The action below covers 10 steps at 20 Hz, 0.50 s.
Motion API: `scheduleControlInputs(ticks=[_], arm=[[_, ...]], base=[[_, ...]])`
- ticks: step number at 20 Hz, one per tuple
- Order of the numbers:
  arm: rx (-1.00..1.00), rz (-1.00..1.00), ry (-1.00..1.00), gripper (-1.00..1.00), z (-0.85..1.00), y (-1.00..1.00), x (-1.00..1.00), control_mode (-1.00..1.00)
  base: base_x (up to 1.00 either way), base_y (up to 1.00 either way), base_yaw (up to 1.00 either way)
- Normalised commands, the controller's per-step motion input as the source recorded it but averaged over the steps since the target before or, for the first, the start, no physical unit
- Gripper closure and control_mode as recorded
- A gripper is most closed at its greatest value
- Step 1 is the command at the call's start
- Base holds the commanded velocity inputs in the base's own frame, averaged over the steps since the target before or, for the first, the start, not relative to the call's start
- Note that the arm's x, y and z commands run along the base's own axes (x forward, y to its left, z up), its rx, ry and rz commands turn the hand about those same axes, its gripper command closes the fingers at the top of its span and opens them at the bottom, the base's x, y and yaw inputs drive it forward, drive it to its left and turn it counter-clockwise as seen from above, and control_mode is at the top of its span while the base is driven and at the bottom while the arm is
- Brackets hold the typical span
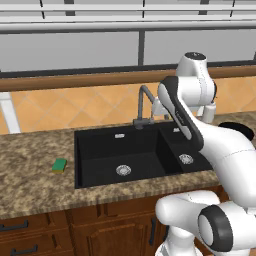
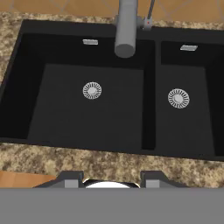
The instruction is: Pick the pan and sponge and place them into the sink. Then turn on the water.
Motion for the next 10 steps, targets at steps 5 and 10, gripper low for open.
scheduleControlInputs(ticks=[5, 10], arm=[[0.00, 0.00, 0.00, -1.00, 0.00, -0.40, -0.01, -1.00], [0.00, 0.00, -0.03, -1.00, -0.02, -0.89, -0.25, -1.00]], base=[[0.00, 0.00, 0.00], [0.00, 0.00, 0.00]])
